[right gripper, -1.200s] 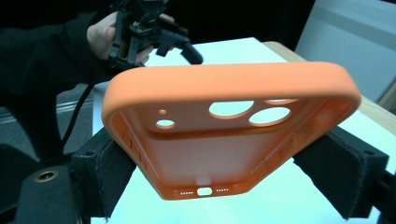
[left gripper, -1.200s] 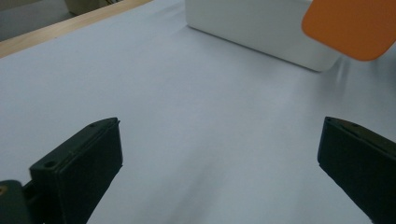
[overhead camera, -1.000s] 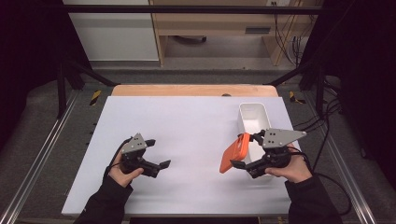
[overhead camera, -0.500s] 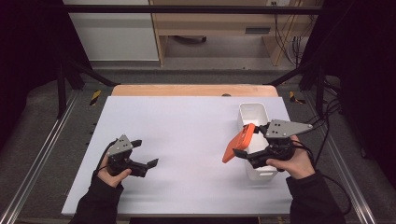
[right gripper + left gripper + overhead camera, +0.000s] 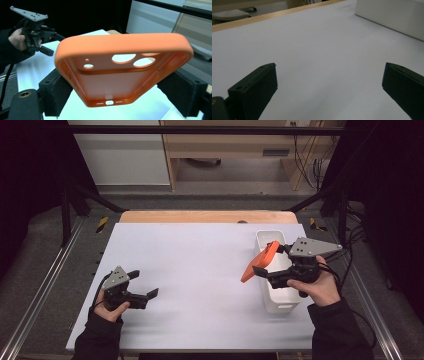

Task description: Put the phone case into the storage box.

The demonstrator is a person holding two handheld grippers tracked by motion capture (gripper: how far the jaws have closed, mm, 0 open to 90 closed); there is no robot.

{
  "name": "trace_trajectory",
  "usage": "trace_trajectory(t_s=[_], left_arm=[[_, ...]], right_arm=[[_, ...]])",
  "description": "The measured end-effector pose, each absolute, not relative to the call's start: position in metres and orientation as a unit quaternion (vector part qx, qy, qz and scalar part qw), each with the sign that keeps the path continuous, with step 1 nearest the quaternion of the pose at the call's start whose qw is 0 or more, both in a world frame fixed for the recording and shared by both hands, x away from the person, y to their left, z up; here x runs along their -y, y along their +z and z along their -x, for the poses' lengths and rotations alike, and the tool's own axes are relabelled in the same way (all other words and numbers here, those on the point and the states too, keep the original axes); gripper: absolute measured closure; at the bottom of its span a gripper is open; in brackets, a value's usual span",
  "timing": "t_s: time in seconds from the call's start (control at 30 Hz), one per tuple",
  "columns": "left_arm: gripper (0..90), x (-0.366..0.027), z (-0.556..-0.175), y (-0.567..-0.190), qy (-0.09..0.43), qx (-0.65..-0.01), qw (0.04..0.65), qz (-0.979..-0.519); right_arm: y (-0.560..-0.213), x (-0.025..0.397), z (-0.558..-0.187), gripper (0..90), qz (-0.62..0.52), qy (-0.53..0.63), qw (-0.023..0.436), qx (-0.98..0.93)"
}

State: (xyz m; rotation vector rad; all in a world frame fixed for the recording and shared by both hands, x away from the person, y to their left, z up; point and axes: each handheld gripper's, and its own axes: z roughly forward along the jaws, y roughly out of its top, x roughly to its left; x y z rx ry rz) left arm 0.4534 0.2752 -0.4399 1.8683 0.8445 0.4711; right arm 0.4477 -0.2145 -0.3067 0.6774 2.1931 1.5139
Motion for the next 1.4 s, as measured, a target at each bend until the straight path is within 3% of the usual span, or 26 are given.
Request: trace_trajectory(t_s=[1.4], left_arm=[[0.0,-0.279,-0.454,-0.449,0.206,-0.353,0.491,-0.769]], right_arm=[[-0.279,0.224,-0.5,15.6,-0.401,0.466,0.302,-0.729]])
